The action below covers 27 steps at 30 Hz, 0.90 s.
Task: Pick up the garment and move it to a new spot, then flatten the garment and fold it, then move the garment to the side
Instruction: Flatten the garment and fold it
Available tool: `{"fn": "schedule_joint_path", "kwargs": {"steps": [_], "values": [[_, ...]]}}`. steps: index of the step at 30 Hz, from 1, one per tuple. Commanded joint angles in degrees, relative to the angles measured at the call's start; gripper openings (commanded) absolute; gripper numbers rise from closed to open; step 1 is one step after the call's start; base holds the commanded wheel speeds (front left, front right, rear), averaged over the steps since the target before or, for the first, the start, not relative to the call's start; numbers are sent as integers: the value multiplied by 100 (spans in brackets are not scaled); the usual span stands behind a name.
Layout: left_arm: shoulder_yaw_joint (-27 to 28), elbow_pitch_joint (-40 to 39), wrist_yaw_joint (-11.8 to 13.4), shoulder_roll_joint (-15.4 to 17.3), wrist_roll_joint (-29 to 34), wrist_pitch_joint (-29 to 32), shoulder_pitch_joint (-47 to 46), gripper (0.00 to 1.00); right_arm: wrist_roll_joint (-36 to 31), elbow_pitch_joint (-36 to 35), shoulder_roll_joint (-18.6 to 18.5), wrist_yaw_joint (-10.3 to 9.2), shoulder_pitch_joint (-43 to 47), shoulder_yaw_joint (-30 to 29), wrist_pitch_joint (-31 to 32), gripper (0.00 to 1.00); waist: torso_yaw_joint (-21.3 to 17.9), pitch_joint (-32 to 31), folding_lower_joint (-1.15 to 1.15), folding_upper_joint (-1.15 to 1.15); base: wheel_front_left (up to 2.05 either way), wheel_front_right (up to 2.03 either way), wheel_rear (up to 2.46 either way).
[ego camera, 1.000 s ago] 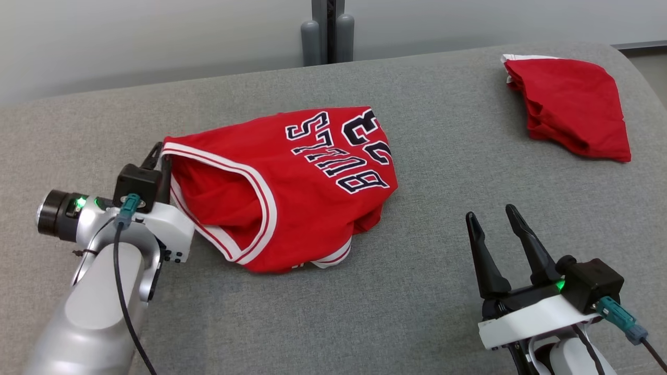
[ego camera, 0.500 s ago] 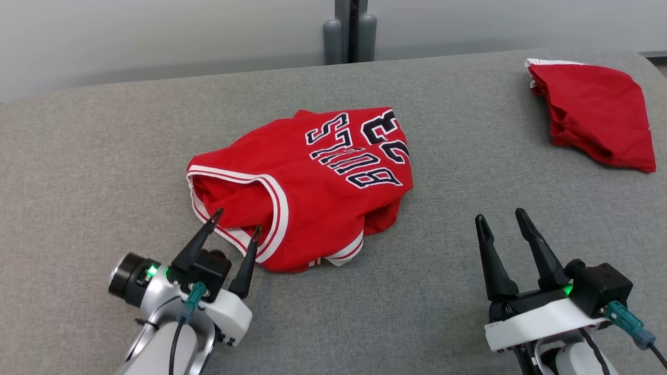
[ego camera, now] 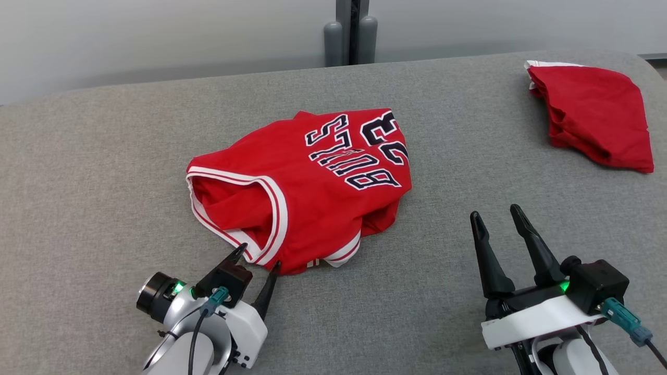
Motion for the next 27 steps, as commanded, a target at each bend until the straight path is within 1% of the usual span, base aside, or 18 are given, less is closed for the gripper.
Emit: {"fn": "schedule_joint_path", "kwargs": {"steps": [1,4,5,6,7,11,14,18,20,23,27], "values": [[-15,103,-44,12,-53,22,-105,100,19,-34,-54,1,-44,-12,-31,100,-44,3,0,0,0,0,0],[-59,420,-117,-72,-96,167,-194,100,32,-42,-52,1,-62,-17,-30,100,-123,3,0,0,0,0,0],[-75,508,-144,-93,-113,202,-228,54,38,-44,-58,1,-66,-22,-31,100,-148,1,0,0,0,0,0],[-87,571,-186,-107,-130,201,-258,13,39,-46,-59,1,-67,-19,-30,100,-173,-2,0,0,0,0,0],[-87,622,-216,-136,-158,186,-272,0,37,-46,-63,1,-65,-24,-31,100,-193,-5,0,0,0,0,0],[11,557,-243,-153,-275,-13,-400,0,28,-48,-56,1,-45,-57,-31,100,-258,-46,0,0,0,0,0],[160,267,-307,-120,-442,-130,-437,0,24,-35,-50,1,8,-81,-30,100,-271,-108,0,0,0,0,0],[436,-383,-416,11,-694,-196,-609,0,33,-13,-33,1,83,-96,-30,100,-252,-210,0,0,0,0,0],[590,-801,-504,32,-965,-206,-703,0,44,-9,-22,1,106,-93,-31,100,-229,-259,0,0,0,0,0],[733,-1402,-640,132,-1386,61,-950,0,52,3,-9,1,120,-76,-31,100,-206,-329,0,0,0,0,0],[701,-2168,-739,290,-2007,686,-1489,0,65,36,22,1,99,-8,-31,100,-255,-423,0,0,0,0,0]]}}
